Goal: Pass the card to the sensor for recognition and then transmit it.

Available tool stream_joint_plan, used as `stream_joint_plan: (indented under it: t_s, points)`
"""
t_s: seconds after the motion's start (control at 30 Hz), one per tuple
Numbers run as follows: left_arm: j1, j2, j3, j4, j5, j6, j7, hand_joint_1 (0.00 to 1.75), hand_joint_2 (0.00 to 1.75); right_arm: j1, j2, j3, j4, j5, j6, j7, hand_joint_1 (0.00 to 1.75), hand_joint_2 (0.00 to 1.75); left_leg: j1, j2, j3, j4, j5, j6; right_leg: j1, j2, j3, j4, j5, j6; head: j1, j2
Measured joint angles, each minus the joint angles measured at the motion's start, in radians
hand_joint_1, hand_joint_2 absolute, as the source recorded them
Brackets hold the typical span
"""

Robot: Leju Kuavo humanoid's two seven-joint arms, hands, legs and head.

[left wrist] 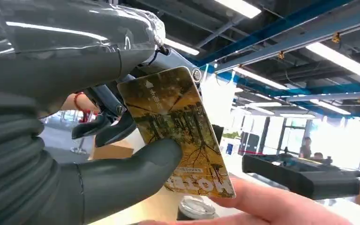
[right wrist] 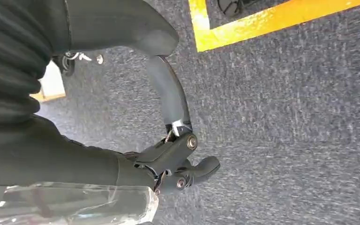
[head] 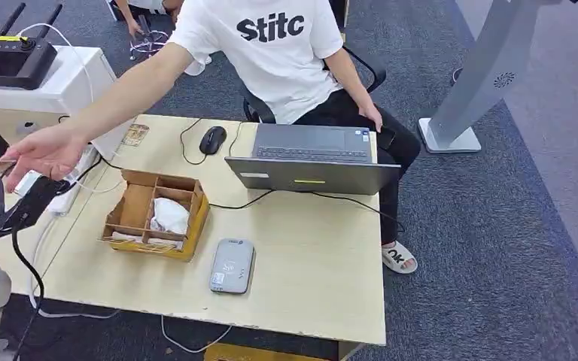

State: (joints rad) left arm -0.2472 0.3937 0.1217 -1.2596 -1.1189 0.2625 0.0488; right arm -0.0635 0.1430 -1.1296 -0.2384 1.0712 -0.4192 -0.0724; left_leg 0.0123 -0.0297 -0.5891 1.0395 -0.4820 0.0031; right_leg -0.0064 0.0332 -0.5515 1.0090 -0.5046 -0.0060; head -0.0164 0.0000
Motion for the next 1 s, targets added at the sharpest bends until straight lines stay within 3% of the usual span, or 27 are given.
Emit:
stream_joint_plan:
  t_s: [0.3, 0.6, 0.63, 0.67, 0.8, 1.0]
  points:
    - [-0.124, 0.0, -0.006, 0.142, -0.077, 0.002, 0.02, 1.75, 1.75, -0.001, -0.01, -0.012, 0.0, 0.005, 0.001, -0.001, 0.0, 1.75, 0.0, 0.0, 0.0, 0.0, 0.0, 0.0, 0.0, 0.0, 0.0, 0.0, 0.0, 0.0, 0.0, 0.0]
    - [-0.278, -0.036, -0.124, 0.239, -0.161, -0.003, 0.014, 1.75, 1.75, -0.006, -0.016, -0.012, 0.001, 0.027, 0.005, 0.001, 0.0, 1.75, 0.0, 0.001, 0.0, 0.001, 0.0, 0.0, 0.0, 0.001, 0.0, 0.0, 0.001, 0.0, 0.001, 0.0]
    - [-0.289, -0.044, -0.138, 0.243, -0.164, -0.004, 0.014, 0.0, 1.75, -0.007, -0.016, -0.012, 0.001, 0.027, 0.005, 0.001, 0.0, 1.75, 0.0, 0.001, 0.0, 0.001, 0.0, 0.0, 0.0, 0.003, -0.001, 0.0, 0.001, 0.0, 0.0, 0.0]
    - [-0.299, -0.052, -0.153, 0.247, -0.166, -0.004, 0.016, 0.0, 0.0, -0.007, -0.016, -0.011, 0.002, 0.027, 0.005, 0.0, 0.0, 1.75, -0.001, 0.003, 0.0, 0.001, 0.0, 0.0, 0.0, 0.005, -0.001, 0.0, 0.001, 0.0, 0.0, 0.0]
    - [-0.336, -0.082, -0.189, 0.265, -0.174, -0.005, 0.051, 0.0, 0.0, -0.006, -0.016, -0.012, 0.003, 0.029, 0.005, 0.005, 0.0, 1.75, -0.001, 0.004, 0.0, 0.001, 0.0, 0.0, 0.0, 0.005, -0.002, 0.0, 0.001, 0.0, 0.0, 0.0]
    - [-0.346, -0.106, -0.217, 0.284, -0.159, 0.016, 0.059, 0.0, 0.0, -0.005, -0.016, -0.012, 0.003, 0.035, 0.004, 0.012, 0.0, 1.75, 0.0, 0.004, 0.0, 0.001, 0.0, 0.0, 0.0, 0.005, -0.002, 0.0, 0.001, 0.0, 0.0, 0.0]
